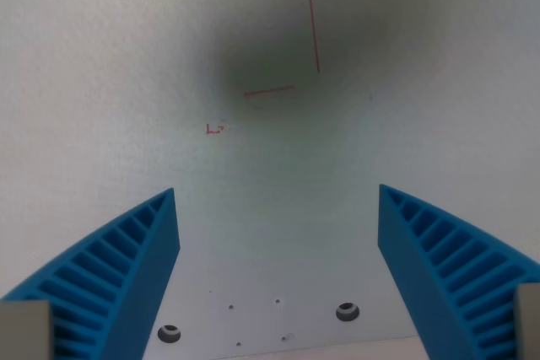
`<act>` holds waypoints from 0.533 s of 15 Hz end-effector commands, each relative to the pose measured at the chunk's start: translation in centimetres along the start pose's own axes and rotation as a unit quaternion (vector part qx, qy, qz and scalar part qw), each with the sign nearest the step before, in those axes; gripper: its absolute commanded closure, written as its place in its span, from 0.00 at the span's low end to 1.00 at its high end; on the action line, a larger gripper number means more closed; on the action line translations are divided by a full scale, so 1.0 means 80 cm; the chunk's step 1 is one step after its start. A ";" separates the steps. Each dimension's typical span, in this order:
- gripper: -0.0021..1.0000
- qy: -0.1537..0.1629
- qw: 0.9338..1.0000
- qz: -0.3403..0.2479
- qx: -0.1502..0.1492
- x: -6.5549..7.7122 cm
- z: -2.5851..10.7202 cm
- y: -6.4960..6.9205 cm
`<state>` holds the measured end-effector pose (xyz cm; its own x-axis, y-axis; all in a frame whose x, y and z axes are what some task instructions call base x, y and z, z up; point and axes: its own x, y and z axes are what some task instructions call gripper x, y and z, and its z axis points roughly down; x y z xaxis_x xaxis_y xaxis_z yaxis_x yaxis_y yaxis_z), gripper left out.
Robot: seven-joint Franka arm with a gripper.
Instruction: Rotate around gripper negative y
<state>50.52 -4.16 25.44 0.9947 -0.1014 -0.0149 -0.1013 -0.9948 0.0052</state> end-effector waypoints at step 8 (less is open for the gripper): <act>0.00 -0.045 0.999 0.000 0.000 0.000 -0.002 0.000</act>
<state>50.26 -4.14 25.16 0.9944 -0.1014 -0.0295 -0.1012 -0.9948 0.0058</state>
